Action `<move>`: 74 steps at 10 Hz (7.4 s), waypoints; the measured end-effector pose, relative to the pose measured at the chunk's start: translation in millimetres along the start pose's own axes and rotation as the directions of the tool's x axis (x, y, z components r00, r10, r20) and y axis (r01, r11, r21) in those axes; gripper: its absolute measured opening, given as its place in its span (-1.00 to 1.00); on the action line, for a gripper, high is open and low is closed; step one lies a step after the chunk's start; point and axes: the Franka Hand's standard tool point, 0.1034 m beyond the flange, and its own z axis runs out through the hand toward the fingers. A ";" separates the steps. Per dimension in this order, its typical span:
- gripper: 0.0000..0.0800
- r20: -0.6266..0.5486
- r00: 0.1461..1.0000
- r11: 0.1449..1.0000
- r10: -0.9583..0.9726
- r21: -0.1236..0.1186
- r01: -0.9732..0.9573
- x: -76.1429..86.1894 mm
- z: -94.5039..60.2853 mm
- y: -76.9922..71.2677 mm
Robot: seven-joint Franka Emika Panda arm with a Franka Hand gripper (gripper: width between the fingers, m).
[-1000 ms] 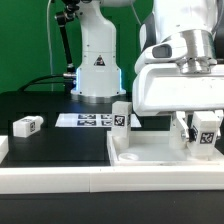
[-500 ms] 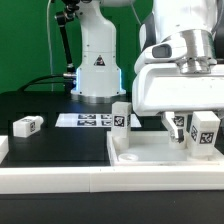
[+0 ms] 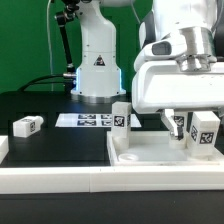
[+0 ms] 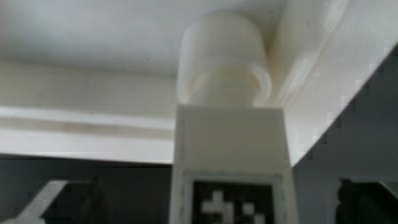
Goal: Assemble square table
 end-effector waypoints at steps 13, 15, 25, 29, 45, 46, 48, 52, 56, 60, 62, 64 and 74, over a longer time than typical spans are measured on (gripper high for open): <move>0.62 0.453 0.891 0.997 0.010 0.068 -0.046 4.4 -4.9 3.3; 0.62 0.454 0.891 0.997 0.010 0.068 -0.046 3.5 -4.7 3.4; 0.19 0.439 0.898 0.996 0.034 0.060 -0.067 22.3 -7.6 15.9; -0.26 0.438 0.897 0.995 0.056 0.051 -0.087 23.0 -7.6 15.9; -0.26 0.174 0.170 0.222 0.970 -0.345 -0.912 10.2 -10.8 11.9; -0.26 0.155 0.118 0.167 0.981 -0.357 -0.919 9.9 -11.0 11.6; -0.26 0.171 0.163 0.214 0.972 -0.349 -0.912 9.5 -10.4 11.4; 0.60 0.260 0.406 0.473 0.876 -0.294 -0.831 8.3 -9.7 3.0; 0.62 0.353 0.648 0.733 0.675 -0.214 -0.646 6.5 -10.1 -0.1; 0.62 0.395 0.808 0.895 0.437 -0.108 -0.432 9.1 -10.3 1.2; 0.62 0.405 0.869 0.956 0.285 -0.050 -0.291 11.1 -10.6 2.3; 0.62 0.406 0.893 0.978 0.196 -0.013 -0.209 13.9 -10.2 5.7; -0.28 0.401 0.850 0.936 0.343 -0.072 -0.344 12.7 -9.7 5.1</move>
Offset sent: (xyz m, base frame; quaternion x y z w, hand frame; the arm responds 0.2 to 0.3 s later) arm 0.0000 0.0000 0.0000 0.0000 0.0000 0.0000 1.0000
